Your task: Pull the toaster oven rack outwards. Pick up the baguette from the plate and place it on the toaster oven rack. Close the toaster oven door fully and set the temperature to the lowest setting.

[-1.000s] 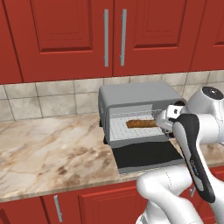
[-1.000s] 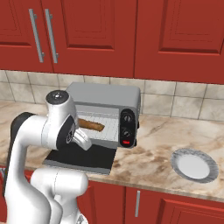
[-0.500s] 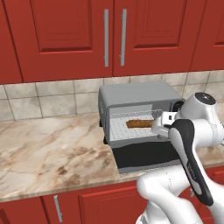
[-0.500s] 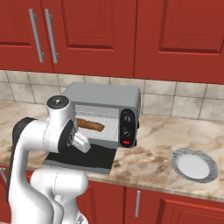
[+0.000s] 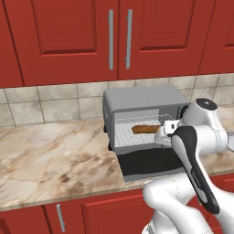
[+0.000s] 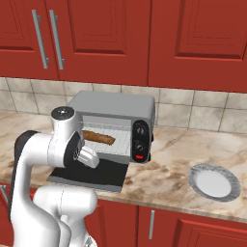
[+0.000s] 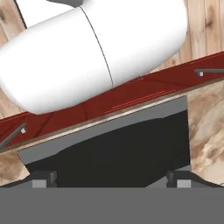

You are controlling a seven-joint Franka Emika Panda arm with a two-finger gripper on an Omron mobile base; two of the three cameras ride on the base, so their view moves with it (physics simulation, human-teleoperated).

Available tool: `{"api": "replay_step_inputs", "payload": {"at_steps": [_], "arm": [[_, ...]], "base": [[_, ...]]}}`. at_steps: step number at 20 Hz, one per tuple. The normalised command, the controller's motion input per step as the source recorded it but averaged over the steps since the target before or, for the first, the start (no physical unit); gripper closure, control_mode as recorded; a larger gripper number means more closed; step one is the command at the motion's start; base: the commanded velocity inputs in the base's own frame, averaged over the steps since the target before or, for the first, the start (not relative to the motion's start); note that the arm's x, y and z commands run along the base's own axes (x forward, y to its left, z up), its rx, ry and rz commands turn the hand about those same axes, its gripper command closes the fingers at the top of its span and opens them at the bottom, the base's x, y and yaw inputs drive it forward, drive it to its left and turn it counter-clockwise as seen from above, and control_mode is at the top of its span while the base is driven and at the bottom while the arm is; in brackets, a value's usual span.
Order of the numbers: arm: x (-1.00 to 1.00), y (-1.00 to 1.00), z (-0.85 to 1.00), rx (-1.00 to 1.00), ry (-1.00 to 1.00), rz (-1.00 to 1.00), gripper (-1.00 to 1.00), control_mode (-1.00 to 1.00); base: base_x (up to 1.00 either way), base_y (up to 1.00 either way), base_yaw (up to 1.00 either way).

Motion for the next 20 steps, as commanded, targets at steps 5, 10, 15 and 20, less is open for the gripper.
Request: {"api": "replay_step_inputs", "payload": {"at_steps": [5,10,15,20], "arm": [[0.07,0.1,-0.33,-0.04,-0.06,0.0,-1.0,-1.0],[0.19,0.01,-0.31,0.0,-0.04,0.0,-1.0,-1.0],[0.24,0.0,-0.31,-0.02,-0.02,0.0,-1.0,-1.0],[0.27,0.04,-0.29,-0.05,-0.04,0.0,-1.0,-1.0]], "base": [[0.0,0.0,0.0],[0.0,0.0,0.0],[0.0,0.0,0.0],[0.0,0.0,0.0]]}}
